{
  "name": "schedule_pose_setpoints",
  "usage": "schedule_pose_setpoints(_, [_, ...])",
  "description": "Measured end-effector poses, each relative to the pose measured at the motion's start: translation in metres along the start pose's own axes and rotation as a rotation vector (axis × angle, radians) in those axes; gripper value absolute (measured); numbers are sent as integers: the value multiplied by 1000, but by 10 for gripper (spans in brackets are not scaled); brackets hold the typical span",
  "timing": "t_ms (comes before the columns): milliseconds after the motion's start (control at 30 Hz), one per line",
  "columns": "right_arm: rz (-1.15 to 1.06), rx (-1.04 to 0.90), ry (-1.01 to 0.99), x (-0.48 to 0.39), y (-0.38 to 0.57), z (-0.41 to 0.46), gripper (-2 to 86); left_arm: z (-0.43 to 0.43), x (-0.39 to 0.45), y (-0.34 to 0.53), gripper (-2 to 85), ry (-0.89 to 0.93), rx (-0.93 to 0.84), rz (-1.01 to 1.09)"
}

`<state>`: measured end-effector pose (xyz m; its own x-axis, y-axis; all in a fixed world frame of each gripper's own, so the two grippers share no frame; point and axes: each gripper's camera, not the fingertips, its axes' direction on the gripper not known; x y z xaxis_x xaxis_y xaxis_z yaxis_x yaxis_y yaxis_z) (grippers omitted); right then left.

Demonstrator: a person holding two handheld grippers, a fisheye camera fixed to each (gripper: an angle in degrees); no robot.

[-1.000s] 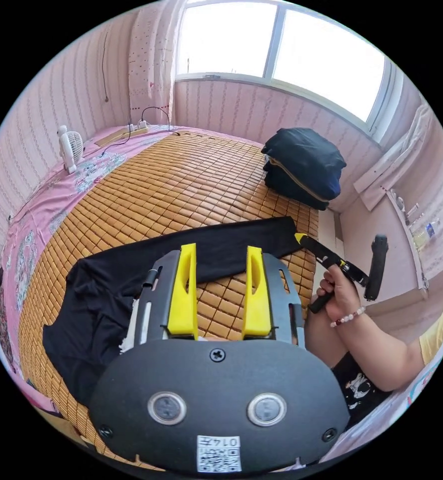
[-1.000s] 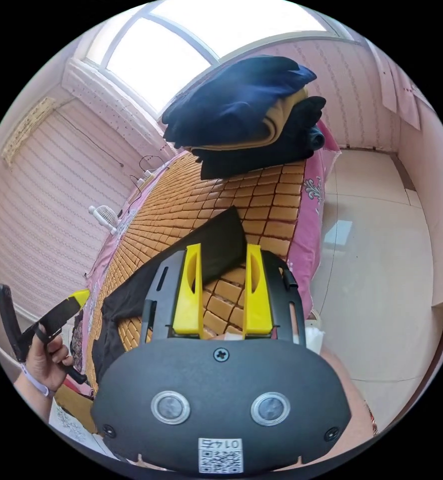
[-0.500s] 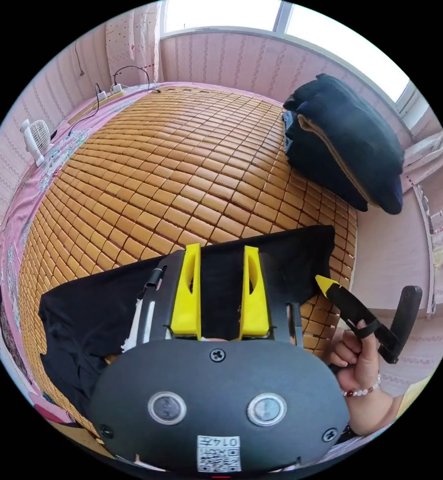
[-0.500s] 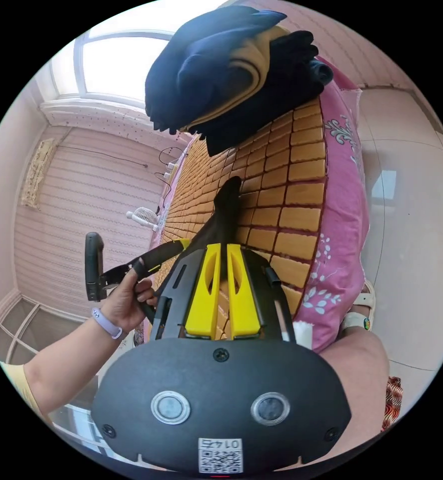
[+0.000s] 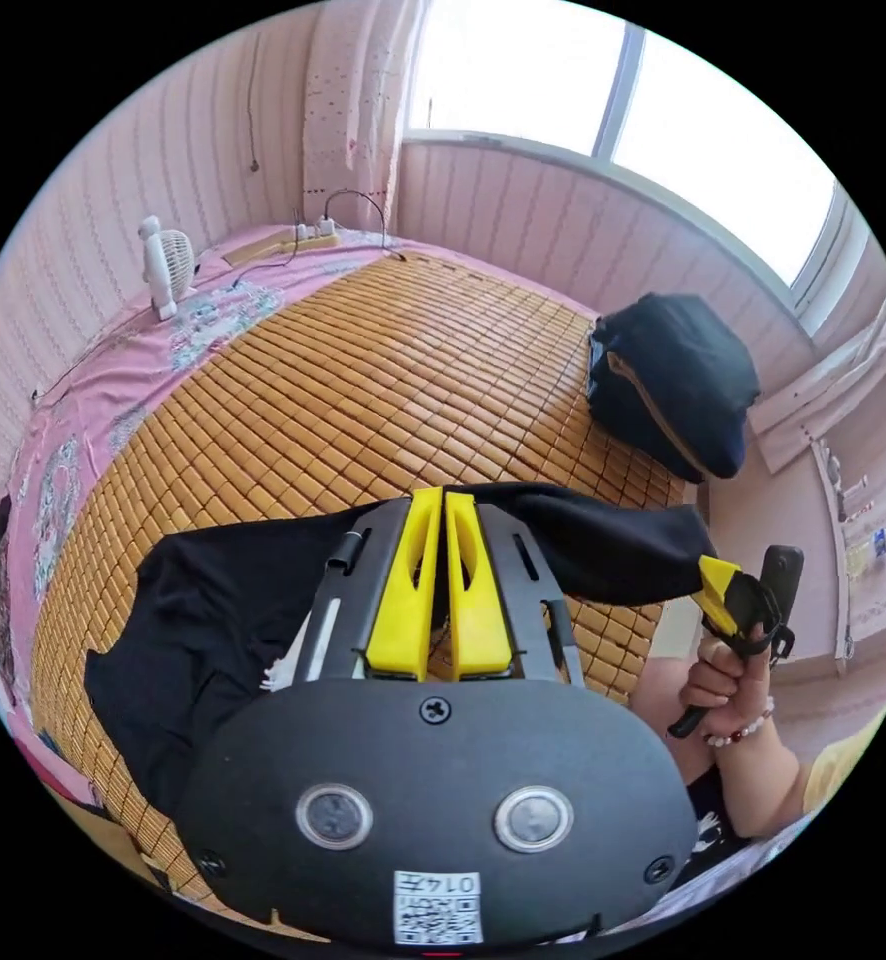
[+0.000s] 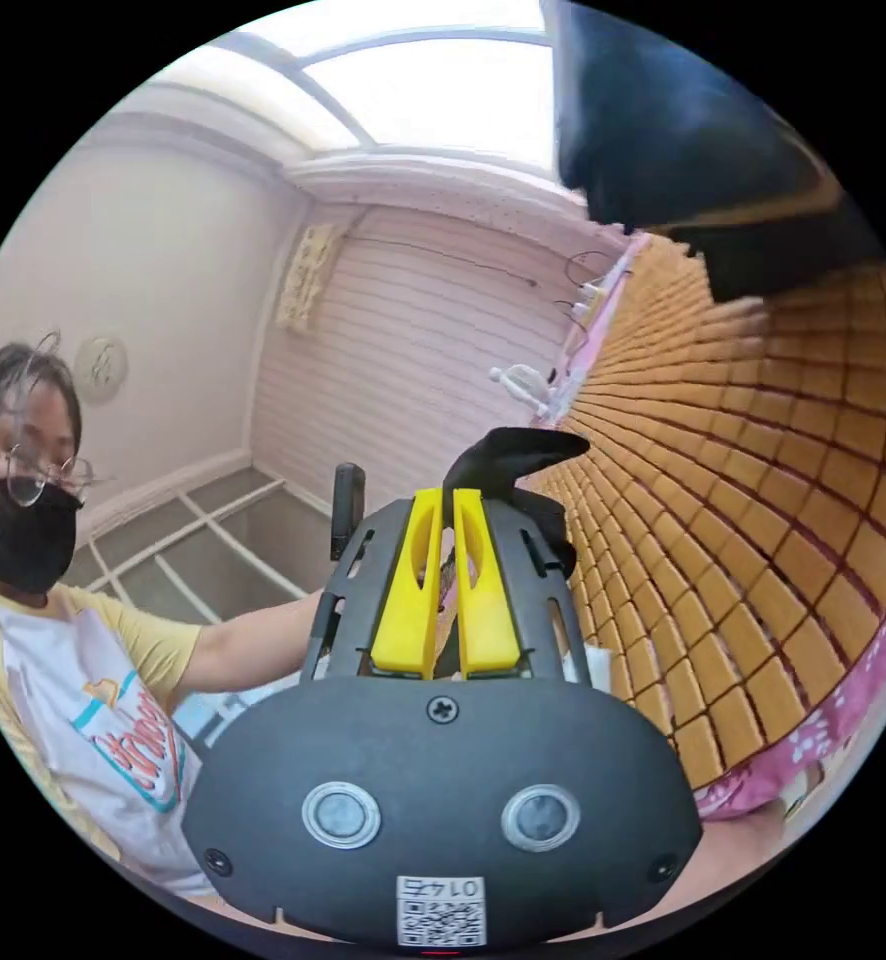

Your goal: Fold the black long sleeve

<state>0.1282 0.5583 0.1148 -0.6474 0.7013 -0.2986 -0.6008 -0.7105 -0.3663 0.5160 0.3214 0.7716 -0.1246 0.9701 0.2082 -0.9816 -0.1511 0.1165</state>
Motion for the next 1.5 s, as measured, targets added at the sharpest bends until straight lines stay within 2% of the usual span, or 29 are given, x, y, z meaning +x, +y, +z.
schedule_pose_setpoints(133, [-248,-175,-127,-74,15,26,16,-126,-63,83,-3,78,233,-63])
schedule_pose_setpoints(233, [-406,-414,-288,-136,50,76,22,-191,-104,182,7,31,319,-200])
schedule_pose_setpoints(300, [-504,-761,-356,-173,102,131,36,-212,-128,247,37,-41,308,-348])
schedule_pose_setpoints(333, [-532,-840,-343,-180,119,143,40,-221,-141,292,52,-93,284,-432])
schedule_pose_setpoints(400, [-647,-1111,-222,-196,189,179,64,-229,-158,355,63,-130,232,-556])
schedule_pose_setpoints(500, [-669,-1277,-158,-199,245,199,69,-237,-174,434,65,-77,176,-702])
schedule_pose_setpoints(667, [-627,-1339,-4,-193,284,223,74,-235,-174,478,66,-9,174,-733])
schedule_pose_setpoints(833, [-693,-1375,90,-203,317,254,76,-202,-169,461,87,63,97,-603])
schedule_pose_setpoints(967, [-713,-1186,81,-211,298,277,69,-209,-192,452,86,84,176,-581])
schedule_pose_setpoints(1133, [-683,-984,256,-184,229,338,104,-237,-281,433,87,-83,245,-578])
schedule_pose_setpoints(1267, [-689,-956,509,-150,185,426,142,-240,-357,415,87,-56,301,-610])
schedule_pose_setpoints(1400, [-684,-875,590,-120,159,503,133,-226,-429,392,91,4,295,-752])
schedule_pose_setpoints(1500, [-550,-880,599,-94,145,550,120,-206,-453,374,108,-125,209,-761])
